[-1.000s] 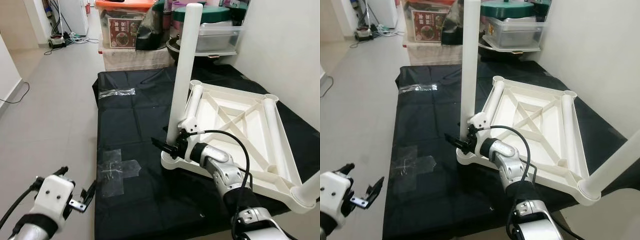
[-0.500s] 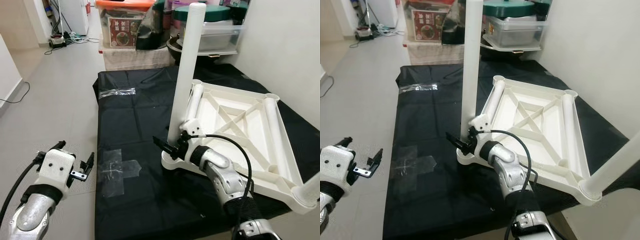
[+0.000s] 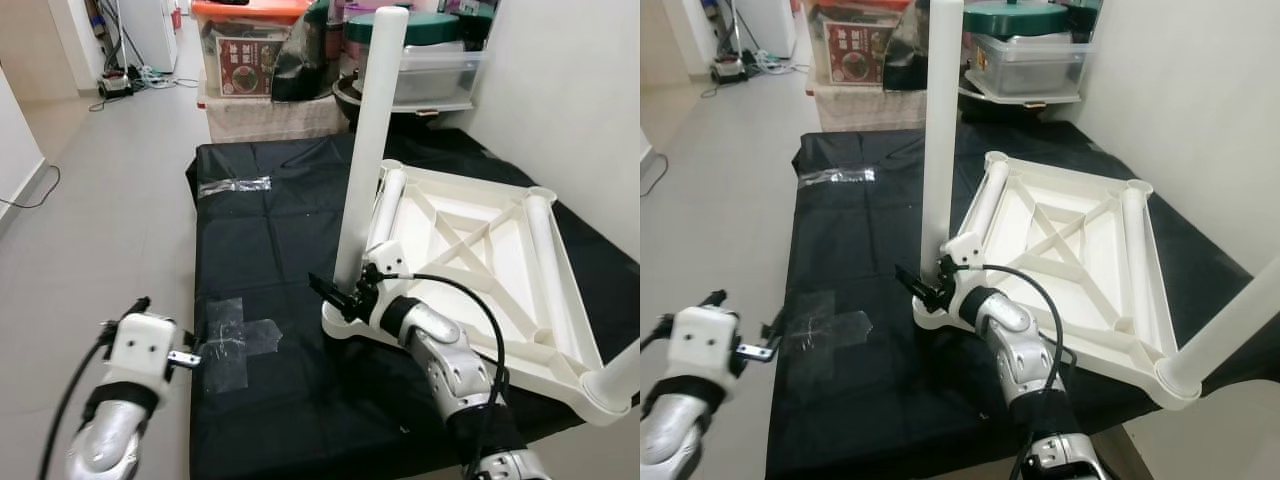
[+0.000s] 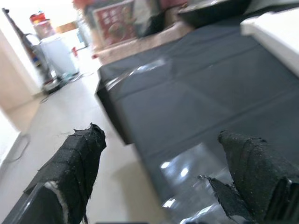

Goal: Building children table

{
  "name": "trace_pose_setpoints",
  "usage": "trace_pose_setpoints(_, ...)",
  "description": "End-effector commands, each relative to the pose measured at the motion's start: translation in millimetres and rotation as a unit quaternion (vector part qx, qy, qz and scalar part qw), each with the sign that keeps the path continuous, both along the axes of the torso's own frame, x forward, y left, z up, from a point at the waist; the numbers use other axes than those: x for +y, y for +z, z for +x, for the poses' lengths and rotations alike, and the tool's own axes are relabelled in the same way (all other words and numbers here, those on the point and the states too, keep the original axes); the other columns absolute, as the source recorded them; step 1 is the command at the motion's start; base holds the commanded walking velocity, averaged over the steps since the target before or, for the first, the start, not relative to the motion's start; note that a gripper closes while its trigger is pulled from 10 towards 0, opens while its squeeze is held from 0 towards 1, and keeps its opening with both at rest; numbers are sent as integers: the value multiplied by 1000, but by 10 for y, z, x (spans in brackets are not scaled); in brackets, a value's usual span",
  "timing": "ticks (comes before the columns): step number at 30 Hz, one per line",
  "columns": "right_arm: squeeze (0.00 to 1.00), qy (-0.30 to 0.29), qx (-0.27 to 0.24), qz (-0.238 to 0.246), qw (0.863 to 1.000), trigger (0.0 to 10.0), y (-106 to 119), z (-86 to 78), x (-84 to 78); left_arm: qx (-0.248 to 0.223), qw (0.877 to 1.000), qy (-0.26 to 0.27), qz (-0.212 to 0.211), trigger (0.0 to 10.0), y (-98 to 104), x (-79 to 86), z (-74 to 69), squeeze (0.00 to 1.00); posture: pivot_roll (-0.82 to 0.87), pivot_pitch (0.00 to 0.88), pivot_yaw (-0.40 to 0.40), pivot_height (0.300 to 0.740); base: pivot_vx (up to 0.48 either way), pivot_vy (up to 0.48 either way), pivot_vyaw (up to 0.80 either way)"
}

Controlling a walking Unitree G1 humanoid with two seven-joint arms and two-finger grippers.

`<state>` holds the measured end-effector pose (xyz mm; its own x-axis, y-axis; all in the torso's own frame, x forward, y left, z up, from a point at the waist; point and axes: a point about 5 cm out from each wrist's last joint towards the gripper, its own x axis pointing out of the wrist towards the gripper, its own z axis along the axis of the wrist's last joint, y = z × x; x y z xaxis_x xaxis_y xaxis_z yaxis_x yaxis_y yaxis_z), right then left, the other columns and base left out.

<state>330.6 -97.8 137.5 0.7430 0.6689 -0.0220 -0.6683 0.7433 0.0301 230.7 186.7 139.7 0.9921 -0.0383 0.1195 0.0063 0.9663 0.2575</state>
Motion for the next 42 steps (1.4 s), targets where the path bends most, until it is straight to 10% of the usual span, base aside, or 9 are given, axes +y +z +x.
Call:
trace_pose_setpoints(1,0,18,-9,6,1000,10000,71,-8,97,5,1000,-12,12,10000,-41,-41,12,0,36,0,-77,740,0,0,0)
trace_pose_setpoints(30,0,0,-34,14,999,10000,287,165,50,1,999,-39,9,10000,-93,-258,76,0,37,0,-81,740,0,0,0)
trace_pose_setpoints(31,0,-6,-36,19,999,4000,312,184,50,1,999,-39,9,10000,-95,-264,76,0,40,0,-83,740,0,0,0)
trace_pose_setpoints(33,0,-12,-39,21,999,3529,329,195,49,1,999,-39,9,10000,-96,-267,76,0,40,0,-83,740,0,0,0)
trace_pose_setpoints(34,0,-29,-36,20,999,0,328,215,37,0,999,-38,8,10000,-97,-270,74,0,38,0,-83,740,0,0,0)
trace_pose_setpoints(40,0,-176,-27,-1,984,0,299,334,-137,1,999,-37,6,10000,-104,-272,65,0,36,0,-83,740,0,0,0)
trace_pose_setpoints(42,0,-383,30,-9,923,0,180,339,-494,2,999,-37,5,10000,-114,-278,58,0,32,0,-82,740,0,0,0)
